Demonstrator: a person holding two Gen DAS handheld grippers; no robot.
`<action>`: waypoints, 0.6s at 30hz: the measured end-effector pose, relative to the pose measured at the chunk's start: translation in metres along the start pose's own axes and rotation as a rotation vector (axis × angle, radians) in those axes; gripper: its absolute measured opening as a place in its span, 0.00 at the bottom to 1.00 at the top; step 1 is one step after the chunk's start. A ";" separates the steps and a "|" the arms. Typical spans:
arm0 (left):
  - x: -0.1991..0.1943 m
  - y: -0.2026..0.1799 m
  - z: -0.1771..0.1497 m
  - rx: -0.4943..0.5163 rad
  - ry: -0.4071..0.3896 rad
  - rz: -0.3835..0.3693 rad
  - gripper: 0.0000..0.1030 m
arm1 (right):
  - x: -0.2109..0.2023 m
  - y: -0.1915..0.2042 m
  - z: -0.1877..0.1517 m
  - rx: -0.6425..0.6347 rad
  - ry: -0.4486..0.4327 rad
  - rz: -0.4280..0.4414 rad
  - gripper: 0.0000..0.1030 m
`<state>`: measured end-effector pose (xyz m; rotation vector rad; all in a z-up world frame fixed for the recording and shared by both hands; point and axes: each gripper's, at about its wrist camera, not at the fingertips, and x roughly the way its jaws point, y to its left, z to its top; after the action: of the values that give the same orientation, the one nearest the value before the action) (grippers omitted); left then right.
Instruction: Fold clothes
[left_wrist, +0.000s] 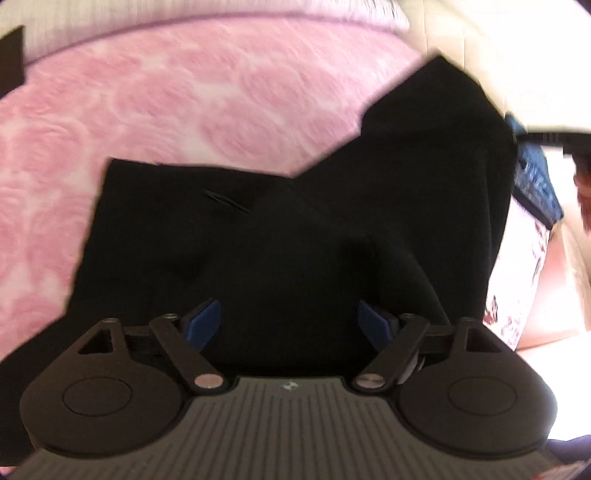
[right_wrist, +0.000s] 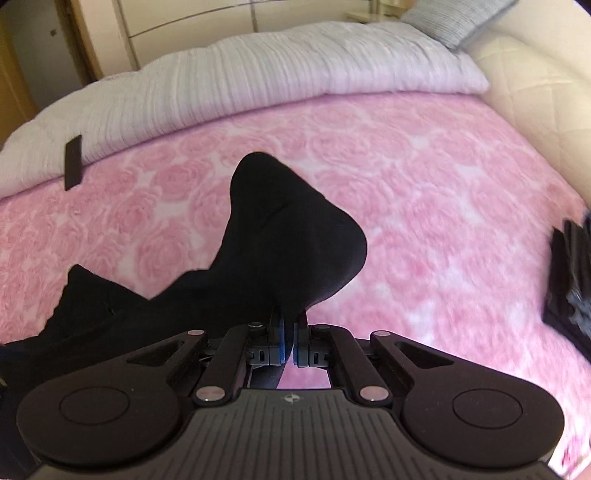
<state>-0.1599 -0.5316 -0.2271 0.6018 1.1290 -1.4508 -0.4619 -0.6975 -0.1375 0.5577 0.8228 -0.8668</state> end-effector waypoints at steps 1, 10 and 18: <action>0.005 -0.007 0.001 -0.006 0.006 -0.006 0.64 | 0.003 -0.002 0.007 -0.010 -0.008 0.017 0.00; 0.015 -0.121 0.020 -0.033 -0.084 -0.004 0.29 | 0.016 -0.045 0.073 -0.095 -0.097 0.104 0.00; 0.031 -0.205 0.043 0.098 -0.117 -0.118 0.46 | 0.031 -0.132 0.067 -0.022 0.012 -0.026 0.21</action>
<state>-0.3514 -0.6061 -0.1743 0.5179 1.0202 -1.6292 -0.5335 -0.8304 -0.1380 0.5343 0.8515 -0.8782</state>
